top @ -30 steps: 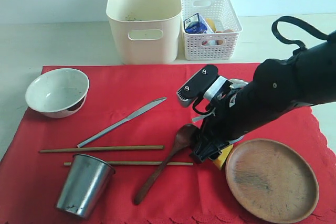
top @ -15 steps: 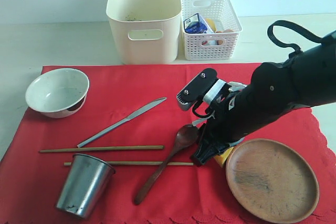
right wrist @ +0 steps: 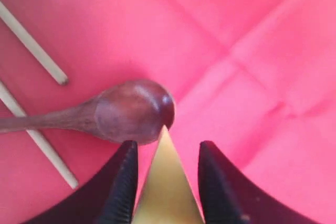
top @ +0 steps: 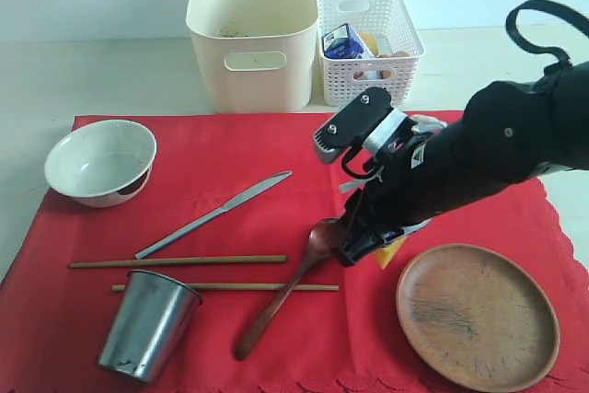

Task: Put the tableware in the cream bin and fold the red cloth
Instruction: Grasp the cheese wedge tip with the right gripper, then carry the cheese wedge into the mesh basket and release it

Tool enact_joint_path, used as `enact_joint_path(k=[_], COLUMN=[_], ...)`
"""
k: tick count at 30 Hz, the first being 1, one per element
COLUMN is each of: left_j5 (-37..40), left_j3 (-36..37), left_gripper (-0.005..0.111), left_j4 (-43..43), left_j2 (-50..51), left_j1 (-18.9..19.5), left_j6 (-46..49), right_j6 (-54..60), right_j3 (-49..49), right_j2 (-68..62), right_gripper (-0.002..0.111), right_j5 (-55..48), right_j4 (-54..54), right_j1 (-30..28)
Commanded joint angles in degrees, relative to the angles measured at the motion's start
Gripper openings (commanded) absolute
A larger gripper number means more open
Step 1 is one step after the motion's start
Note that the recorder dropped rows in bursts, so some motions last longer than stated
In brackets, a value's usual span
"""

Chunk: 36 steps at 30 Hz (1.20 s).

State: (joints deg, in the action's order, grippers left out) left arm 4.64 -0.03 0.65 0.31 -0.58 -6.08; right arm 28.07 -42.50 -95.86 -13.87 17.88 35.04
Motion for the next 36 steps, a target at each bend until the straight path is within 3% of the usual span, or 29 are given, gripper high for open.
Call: enact_joint_path(k=[1,12,36], left_j5=[-0.1,-0.1,-0.1], left_j3=[0.0,0.0,0.0], left_gripper=[0.003,0.003,0.003], left_j4=[-0.2,-0.2,-0.2], left_j2=[-0.3,-0.3,-0.3], left_j1=[0.0,0.0,0.0], left_j6=[-0.1,-0.1,-0.1], right_j6=[-0.2,-0.2,0.4], right_j3=[0.2,-2.3,-23.2], right_j2=[4.3,8.0,4.9], right_gripper=[0.000,0.000,0.000], right_j5=[0.2,3.5,3.9], right_j4=[0.0,0.0,-4.2], right_j1=[0.2,0.2,0.1])
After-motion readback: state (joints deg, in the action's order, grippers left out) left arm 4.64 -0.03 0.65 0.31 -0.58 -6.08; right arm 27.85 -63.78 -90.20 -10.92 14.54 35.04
